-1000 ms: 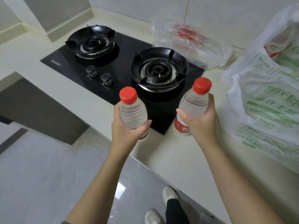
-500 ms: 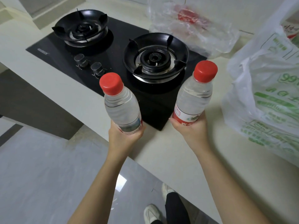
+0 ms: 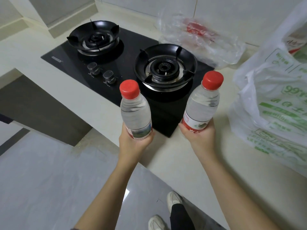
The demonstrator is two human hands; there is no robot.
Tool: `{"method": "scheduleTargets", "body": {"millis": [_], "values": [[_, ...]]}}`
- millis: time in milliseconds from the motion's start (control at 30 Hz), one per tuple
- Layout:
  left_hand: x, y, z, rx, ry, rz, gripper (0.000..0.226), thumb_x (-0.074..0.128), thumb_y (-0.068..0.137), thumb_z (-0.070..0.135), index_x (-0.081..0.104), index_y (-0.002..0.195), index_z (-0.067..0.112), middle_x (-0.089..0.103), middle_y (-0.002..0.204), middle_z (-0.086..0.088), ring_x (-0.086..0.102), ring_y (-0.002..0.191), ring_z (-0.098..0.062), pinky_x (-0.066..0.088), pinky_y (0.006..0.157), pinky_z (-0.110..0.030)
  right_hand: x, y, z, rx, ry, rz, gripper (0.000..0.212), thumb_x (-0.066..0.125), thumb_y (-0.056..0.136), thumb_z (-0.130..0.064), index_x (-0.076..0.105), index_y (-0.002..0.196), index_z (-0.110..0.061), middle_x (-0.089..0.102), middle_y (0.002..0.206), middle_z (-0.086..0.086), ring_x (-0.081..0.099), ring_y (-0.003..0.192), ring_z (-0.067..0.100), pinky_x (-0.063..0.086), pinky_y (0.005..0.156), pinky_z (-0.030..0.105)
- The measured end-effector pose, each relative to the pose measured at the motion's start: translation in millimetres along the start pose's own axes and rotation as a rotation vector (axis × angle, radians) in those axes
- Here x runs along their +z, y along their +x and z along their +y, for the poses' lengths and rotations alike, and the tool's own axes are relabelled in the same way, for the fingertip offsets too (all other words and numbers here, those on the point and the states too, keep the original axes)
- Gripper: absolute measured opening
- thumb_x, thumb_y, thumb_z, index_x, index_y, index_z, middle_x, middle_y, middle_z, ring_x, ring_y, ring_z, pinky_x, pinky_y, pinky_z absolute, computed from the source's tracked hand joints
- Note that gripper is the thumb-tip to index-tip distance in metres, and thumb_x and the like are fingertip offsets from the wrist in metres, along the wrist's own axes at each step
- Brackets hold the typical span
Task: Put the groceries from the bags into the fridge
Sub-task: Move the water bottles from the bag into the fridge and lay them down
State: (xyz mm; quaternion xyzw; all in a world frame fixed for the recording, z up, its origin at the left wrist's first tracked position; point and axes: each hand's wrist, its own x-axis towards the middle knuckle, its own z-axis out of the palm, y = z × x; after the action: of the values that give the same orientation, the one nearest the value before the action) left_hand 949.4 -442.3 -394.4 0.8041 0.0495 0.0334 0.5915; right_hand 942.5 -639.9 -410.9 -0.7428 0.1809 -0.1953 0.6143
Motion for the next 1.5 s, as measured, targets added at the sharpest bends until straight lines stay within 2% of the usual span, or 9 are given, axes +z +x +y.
{"method": "scheduleTargets", "body": {"millis": [167, 267, 433, 633, 800, 1000, 1100, 1333, 1500], "values": [[-21, -24, 35, -0.005, -0.105, 0.023, 0.064, 0.083, 0.072, 0.006, 0.051, 0.123, 0.025, 0.065, 0.107, 0.008, 0.064, 0.096, -0.002, 0.052, 0.072, -0.011, -3, -16, -35, 0.041, 0.011, -0.001, 0.053, 0.088, 0.060, -0.017, 0.059, 0.104, -0.005, 0.068, 0.090, 0.000, 0.064, 0.076, 0.007, 0.051, 0.069, 0.018], [-46, -32, 65, 0.011, -0.137, 0.025, 0.065, 0.083, 0.071, 0.005, 0.051, 0.126, 0.016, 0.067, 0.106, 0.002, 0.066, 0.094, -0.009, 0.052, 0.069, -0.013, -2, -25, -72, 0.026, 0.023, -0.053, 0.051, 0.086, 0.067, -0.002, 0.057, 0.108, -0.009, 0.066, 0.091, -0.006, 0.064, 0.075, -0.002, 0.050, 0.067, 0.013], [-100, -49, 117, 0.069, -0.155, 0.053, 0.055, 0.079, 0.072, 0.001, 0.053, 0.120, 0.009, 0.067, 0.098, -0.004, 0.067, 0.089, -0.015, 0.053, 0.069, -0.019, 12, -51, -142, 0.014, 0.106, -0.209, 0.055, 0.084, 0.070, -0.003, 0.056, 0.116, -0.017, 0.068, 0.099, -0.007, 0.067, 0.082, 0.001, 0.050, 0.062, 0.012], [-181, -88, 159, 0.105, -0.200, 0.213, 0.059, 0.078, 0.074, -0.001, 0.048, 0.113, 0.032, 0.065, 0.101, 0.005, 0.066, 0.086, 0.000, 0.050, 0.067, -0.011, 42, -96, -215, -0.032, 0.199, -0.423, 0.054, 0.083, 0.072, -0.003, 0.056, 0.111, -0.028, 0.068, 0.098, -0.012, 0.068, 0.083, 0.001, 0.053, 0.065, 0.015], [-243, -127, 165, 0.063, -0.258, 0.424, 0.069, 0.082, 0.072, 0.007, 0.047, 0.129, 0.021, 0.066, 0.110, 0.001, 0.067, 0.095, -0.005, 0.053, 0.070, -0.013, 83, -143, -258, -0.041, 0.299, -0.613, 0.077, 0.086, 0.053, -0.037, 0.056, 0.123, -0.023, 0.069, 0.106, -0.005, 0.069, 0.095, 0.010, 0.056, 0.076, 0.024], [-310, -172, 154, -0.055, -0.191, 0.742, 0.054, 0.079, 0.074, 0.016, 0.051, 0.117, 0.033, 0.066, 0.093, 0.013, 0.066, 0.082, -0.001, 0.060, 0.077, -0.040, 150, -192, -299, -0.115, 0.333, -0.937, 0.061, 0.087, 0.068, -0.016, 0.056, 0.118, -0.030, 0.070, 0.102, -0.012, 0.068, 0.093, 0.004, 0.053, 0.073, 0.015], [-344, -196, 146, -0.124, -0.174, 0.917, 0.047, 0.077, 0.073, 0.016, 0.052, 0.107, 0.035, 0.065, 0.085, 0.014, 0.064, 0.072, 0.000, 0.061, 0.071, -0.046, 189, -225, -313, -0.141, 0.327, -1.096, 0.070, 0.082, 0.064, -0.027, 0.053, 0.128, -0.023, 0.069, 0.110, -0.007, 0.067, 0.097, 0.006, 0.055, 0.075, 0.017], [-404, -259, 142, -0.147, -0.054, 1.342, 0.050, 0.081, 0.065, 0.014, 0.054, 0.106, 0.010, 0.067, 0.086, -0.001, 0.066, 0.074, -0.006, 0.052, 0.062, -0.019, 280, -309, -335, -0.205, 0.303, -1.510, 0.062, 0.087, 0.068, -0.021, 0.056, 0.122, -0.021, 0.069, 0.105, -0.007, 0.068, 0.091, 0.005, 0.053, 0.071, 0.015], [-422, -301, 145, -0.174, -0.046, 1.592, 0.071, 0.079, 0.056, 0.038, 0.055, 0.119, 0.017, 0.071, 0.100, 0.005, 0.070, 0.092, -0.012, 0.056, 0.081, -0.034, 324, -372, -353, -0.266, 0.290, -1.790, 0.047, 0.082, 0.069, -0.015, 0.060, 0.111, -0.011, 0.071, 0.092, -0.001, 0.068, 0.078, 0.009, 0.050, 0.064, 0.017]]}}
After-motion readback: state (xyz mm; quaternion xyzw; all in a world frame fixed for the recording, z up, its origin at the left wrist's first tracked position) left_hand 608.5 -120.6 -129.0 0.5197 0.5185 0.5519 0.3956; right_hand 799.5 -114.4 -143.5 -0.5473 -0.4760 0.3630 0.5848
